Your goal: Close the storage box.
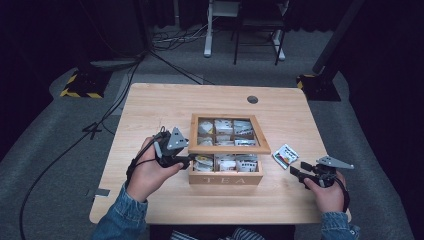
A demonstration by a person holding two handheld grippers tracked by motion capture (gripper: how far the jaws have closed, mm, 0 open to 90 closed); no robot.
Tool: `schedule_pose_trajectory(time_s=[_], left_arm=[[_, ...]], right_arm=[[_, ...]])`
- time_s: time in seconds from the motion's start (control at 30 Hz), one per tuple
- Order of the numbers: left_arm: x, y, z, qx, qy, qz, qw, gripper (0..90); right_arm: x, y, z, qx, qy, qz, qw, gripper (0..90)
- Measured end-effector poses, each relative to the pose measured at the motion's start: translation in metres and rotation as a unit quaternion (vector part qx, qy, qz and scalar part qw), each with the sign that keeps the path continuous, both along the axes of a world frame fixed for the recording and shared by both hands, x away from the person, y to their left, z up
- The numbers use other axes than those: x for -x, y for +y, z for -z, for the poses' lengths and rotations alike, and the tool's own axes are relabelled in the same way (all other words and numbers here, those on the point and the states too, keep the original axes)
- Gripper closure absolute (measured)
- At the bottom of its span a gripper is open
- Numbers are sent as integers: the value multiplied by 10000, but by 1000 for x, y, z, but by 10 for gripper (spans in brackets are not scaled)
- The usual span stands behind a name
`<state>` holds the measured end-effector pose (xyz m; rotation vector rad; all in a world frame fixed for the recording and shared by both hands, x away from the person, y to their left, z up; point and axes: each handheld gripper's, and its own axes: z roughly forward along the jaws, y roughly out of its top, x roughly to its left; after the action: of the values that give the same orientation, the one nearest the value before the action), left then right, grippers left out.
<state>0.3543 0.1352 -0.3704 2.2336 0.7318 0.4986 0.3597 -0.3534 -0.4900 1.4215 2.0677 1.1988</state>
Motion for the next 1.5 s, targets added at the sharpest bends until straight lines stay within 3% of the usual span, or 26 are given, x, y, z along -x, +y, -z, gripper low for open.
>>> schedule_pose_trajectory(time_s=[0.43,0.87,1.5], left_arm=[[4,-4,8,-302,319,79,9990,475],[4,-7,17,-593,632,245,9959,475],[-1,-13,33,-1025,1172,495,9866,470]], right_arm=[[-5,2,-2,-43,-32,-17,10000,420],[-7,3,-3,-81,-39,-25,10000,420],[-8,4,-2,-110,-25,-32,9999,419]])
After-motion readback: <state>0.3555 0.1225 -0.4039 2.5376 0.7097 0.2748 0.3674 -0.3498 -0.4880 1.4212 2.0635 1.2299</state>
